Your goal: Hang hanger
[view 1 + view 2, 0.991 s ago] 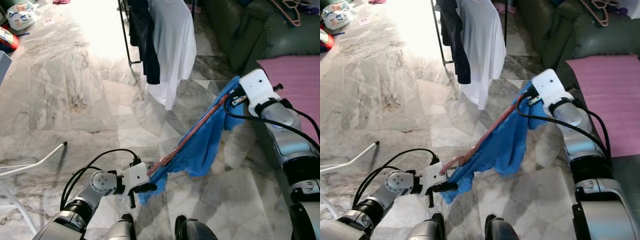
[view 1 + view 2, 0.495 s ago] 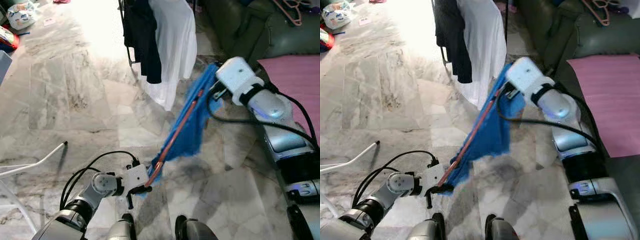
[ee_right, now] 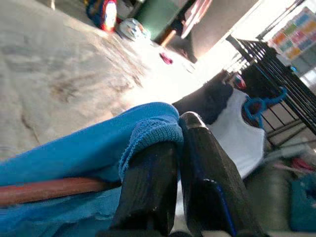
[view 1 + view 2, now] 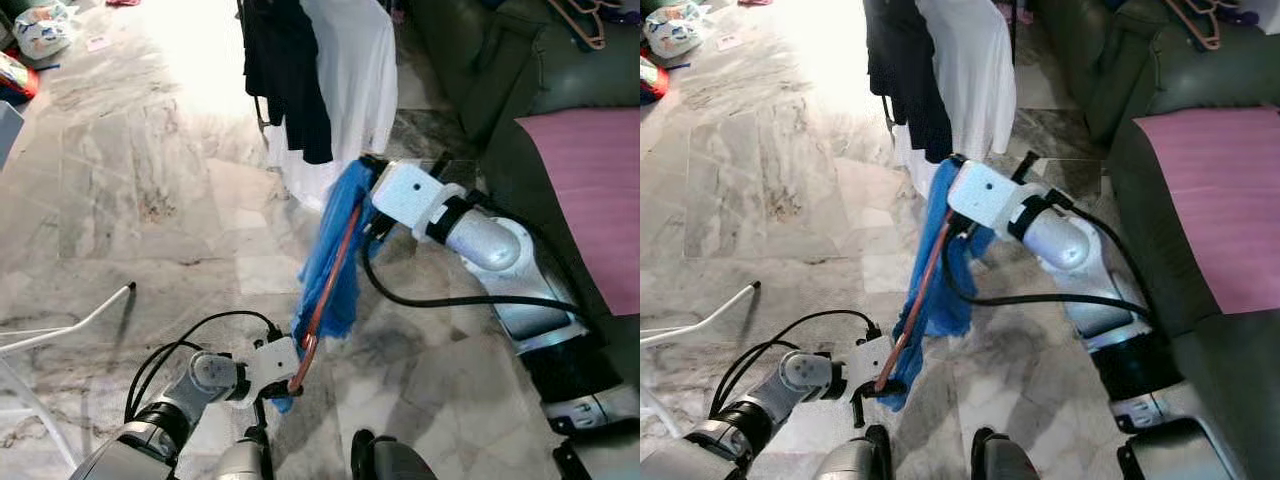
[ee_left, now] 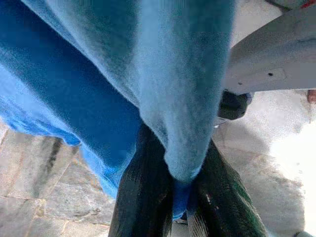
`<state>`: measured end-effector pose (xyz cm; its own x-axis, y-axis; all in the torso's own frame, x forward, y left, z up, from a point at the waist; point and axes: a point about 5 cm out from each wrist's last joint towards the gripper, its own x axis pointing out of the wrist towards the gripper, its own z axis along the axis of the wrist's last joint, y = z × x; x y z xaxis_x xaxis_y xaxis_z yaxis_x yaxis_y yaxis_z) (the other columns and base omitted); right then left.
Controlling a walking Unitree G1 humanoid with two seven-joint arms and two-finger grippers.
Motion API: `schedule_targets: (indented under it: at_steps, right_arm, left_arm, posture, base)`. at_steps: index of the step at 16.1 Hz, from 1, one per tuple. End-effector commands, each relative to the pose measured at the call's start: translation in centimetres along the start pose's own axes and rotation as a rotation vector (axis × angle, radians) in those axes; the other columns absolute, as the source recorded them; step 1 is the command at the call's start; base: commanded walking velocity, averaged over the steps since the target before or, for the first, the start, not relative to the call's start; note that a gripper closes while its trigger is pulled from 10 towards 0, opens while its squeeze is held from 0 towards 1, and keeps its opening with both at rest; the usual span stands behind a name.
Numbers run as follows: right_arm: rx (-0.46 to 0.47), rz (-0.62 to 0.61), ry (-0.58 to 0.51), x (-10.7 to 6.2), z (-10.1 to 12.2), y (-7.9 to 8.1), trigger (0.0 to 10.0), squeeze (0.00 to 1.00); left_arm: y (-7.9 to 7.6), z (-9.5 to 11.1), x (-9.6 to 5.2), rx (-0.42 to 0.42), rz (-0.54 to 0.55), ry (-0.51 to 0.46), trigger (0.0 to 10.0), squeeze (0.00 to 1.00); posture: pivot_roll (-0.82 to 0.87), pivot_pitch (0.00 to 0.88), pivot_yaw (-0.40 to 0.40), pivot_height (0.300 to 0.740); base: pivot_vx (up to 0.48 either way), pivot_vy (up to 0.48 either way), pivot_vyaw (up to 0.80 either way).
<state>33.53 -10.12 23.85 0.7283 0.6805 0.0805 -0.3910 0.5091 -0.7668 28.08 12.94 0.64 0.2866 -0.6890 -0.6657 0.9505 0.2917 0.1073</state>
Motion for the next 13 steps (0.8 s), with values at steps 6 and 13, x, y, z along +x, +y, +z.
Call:
schedule_targets:
  at_steps: [6, 13]
  right_arm:
    - [0.21, 0.27, -0.074, -0.9, 1.4, 5.4, 0.0, 0.0]
    - [0.378, 0.448, -0.062, -1.9, 1.4, 8.8, 0.0, 0.0]
  left_arm:
    - [-0.2, 0.2, 0.4, -0.034, 0.0, -0.01, 10.0, 0.0]
    - [0.0, 0.9, 0.7, -0.032, 0.002, -0.029, 10.0, 0.0]
  posture:
    - [-0.04, 0.28, 0.062, 0.74]
    - [-0.04, 0.275, 0.064, 0.74]
  base:
    - [0.0, 0.0, 0.0]
    - [0.0, 0.0, 0.0]
